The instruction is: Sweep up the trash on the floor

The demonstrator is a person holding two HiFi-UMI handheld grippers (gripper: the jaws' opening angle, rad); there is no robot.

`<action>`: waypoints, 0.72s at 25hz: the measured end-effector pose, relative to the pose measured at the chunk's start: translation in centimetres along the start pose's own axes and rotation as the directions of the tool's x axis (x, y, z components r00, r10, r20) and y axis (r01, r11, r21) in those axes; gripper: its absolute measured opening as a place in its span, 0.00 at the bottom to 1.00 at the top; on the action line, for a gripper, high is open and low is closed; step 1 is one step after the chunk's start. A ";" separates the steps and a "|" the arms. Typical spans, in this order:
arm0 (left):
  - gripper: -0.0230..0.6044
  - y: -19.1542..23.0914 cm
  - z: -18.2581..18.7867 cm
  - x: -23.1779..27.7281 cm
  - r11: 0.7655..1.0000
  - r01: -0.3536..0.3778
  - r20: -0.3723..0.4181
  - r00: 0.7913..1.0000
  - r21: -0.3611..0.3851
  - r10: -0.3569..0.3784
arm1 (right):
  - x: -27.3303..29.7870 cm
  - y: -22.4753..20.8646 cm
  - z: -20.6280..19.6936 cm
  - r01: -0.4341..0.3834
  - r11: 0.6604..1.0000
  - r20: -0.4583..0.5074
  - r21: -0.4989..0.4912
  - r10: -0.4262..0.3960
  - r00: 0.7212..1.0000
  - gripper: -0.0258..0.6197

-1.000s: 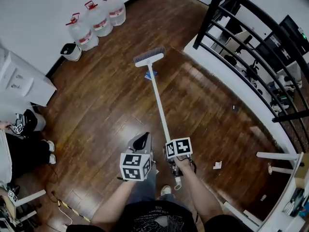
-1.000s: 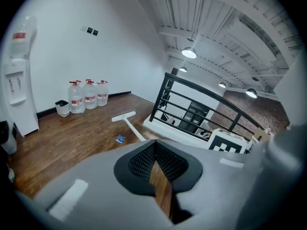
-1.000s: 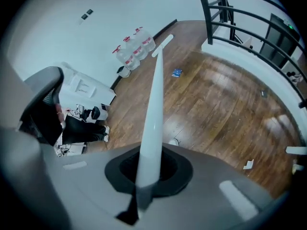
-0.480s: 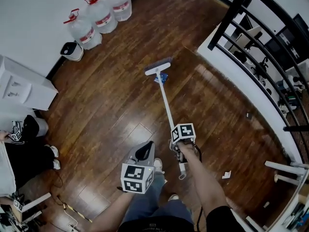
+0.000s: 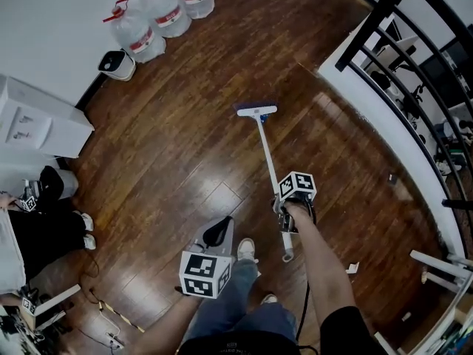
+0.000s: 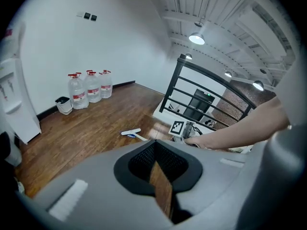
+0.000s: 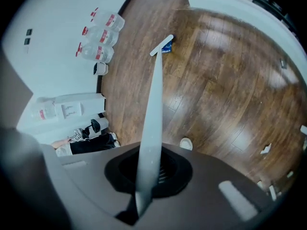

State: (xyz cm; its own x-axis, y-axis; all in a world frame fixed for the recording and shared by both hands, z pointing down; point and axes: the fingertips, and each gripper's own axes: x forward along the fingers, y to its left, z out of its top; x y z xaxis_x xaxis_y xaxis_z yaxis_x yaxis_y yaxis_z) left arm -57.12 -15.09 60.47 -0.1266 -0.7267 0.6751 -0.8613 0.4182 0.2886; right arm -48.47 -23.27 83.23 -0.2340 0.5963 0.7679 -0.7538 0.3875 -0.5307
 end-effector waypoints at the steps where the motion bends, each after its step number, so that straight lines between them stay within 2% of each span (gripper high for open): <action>1: 0.04 0.3 0.1 0.0 1.000 -0.004 0.003 1.000 -0.005 0.004 | 0.0 -0.1 -0.2 -0.012 1.000 -0.002 0.014 0.012 1.000 0.04; 5: 0.04 0.3 0.5 0.2 1.000 -0.002 0.018 1.000 -0.020 0.002 | -0.6 -1.0 -2.3 -0.036 0.998 -0.020 0.042 0.037 0.999 0.04; 8: 0.04 -0.7 0.8 0.2 1.000 0.014 0.035 0.999 -0.027 -0.013 | -1.1 -2.5 -5.3 -0.020 0.998 -0.040 0.055 0.023 0.999 0.04; 13: 0.04 -4.8 0.4 -0.2 0.998 0.061 0.055 0.997 -0.007 -0.061 | -1.9 -5.8 -12.1 0.018 0.997 -0.058 0.068 -0.014 0.998 0.04; 18: 0.04 -10.3 -1.8 -1.1 0.993 0.114 0.050 0.992 0.011 -0.114 | -2.5 -9.0 -19.2 0.036 0.996 -0.065 0.088 -0.030 0.997 0.04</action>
State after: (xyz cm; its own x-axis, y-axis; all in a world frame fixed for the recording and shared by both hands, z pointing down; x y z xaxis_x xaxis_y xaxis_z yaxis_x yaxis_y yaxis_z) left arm -47.26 -17.63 58.00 -0.0522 -0.7963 0.6027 -0.8754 0.3270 0.3561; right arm -29.27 -14.76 79.21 -0.1709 0.6290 0.7584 -0.8125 0.3454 -0.4696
